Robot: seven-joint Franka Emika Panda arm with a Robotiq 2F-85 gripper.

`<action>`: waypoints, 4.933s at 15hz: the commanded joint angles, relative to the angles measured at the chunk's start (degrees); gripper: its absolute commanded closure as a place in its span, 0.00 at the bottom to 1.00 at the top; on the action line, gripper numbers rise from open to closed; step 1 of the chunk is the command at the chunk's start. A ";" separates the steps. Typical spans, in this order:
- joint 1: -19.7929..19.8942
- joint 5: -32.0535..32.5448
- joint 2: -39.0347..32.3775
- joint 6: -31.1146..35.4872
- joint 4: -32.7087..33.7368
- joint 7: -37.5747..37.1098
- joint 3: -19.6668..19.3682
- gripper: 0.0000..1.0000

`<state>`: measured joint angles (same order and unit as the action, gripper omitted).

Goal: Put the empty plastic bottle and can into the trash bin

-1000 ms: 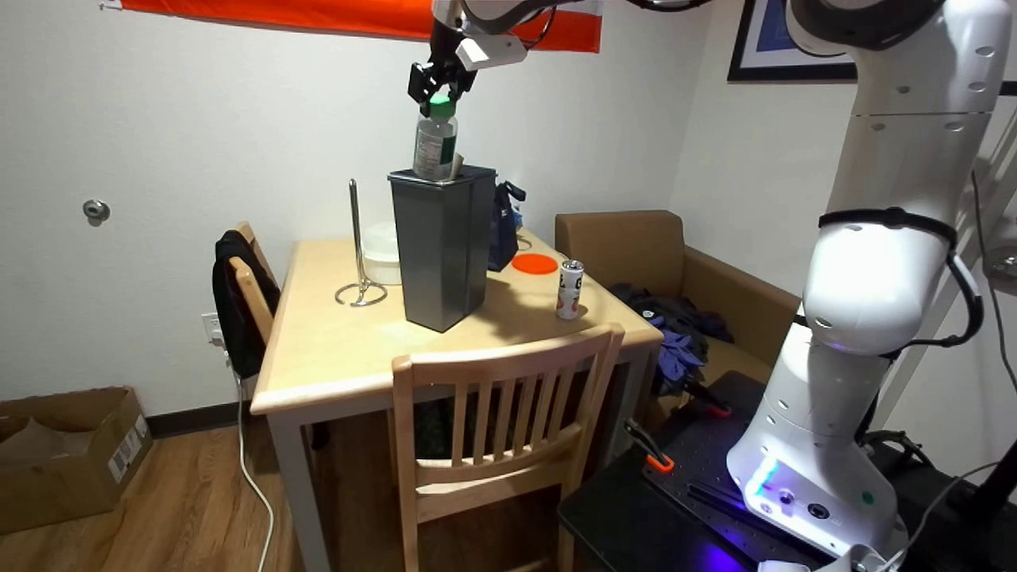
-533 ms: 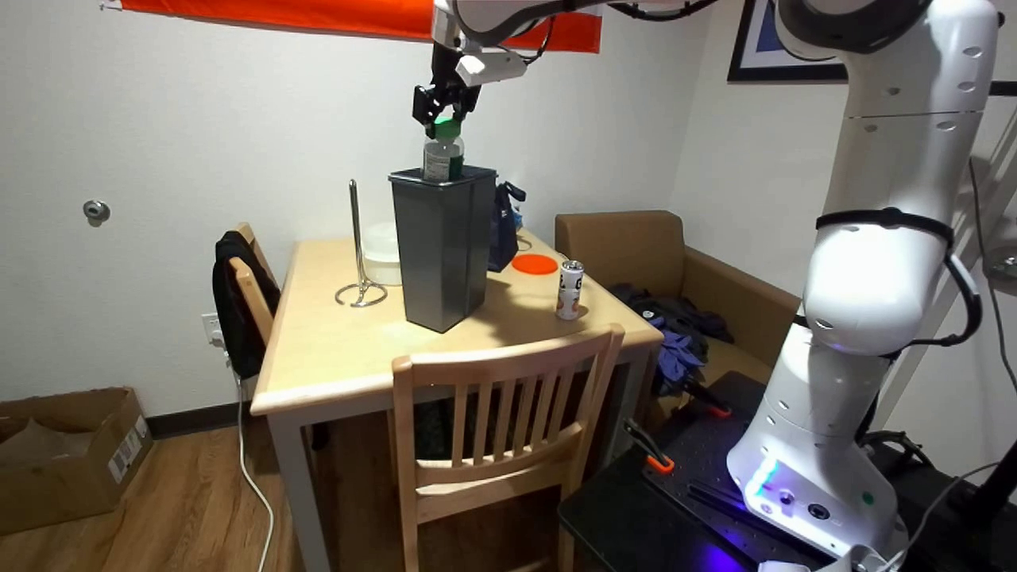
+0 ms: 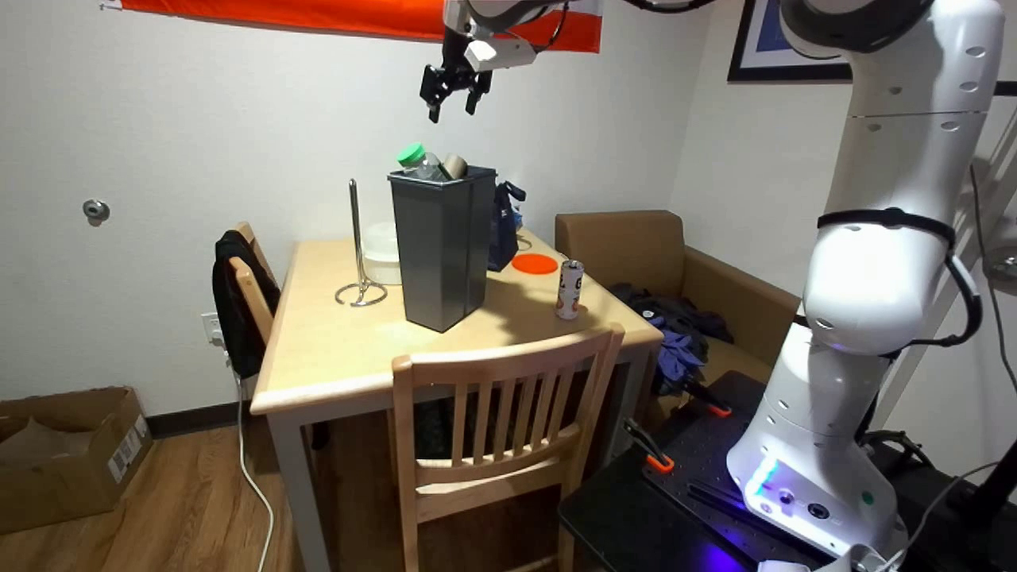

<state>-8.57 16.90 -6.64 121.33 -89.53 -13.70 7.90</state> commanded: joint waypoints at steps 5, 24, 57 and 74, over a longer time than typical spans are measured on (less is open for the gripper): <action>0.55 3.75 10.26 -6.86 -1.91 -3.44 -1.01 0.00; 5.70 -3.49 11.78 -0.58 -28.79 -9.93 -3.86 0.00; 11.90 -18.41 -2.49 -0.79 -29.32 -19.28 -14.23 0.00; 11.98 -21.38 -9.72 8.14 -28.23 -18.93 -16.25 0.00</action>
<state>3.81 -5.52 -15.59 126.89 -118.08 -31.72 -7.49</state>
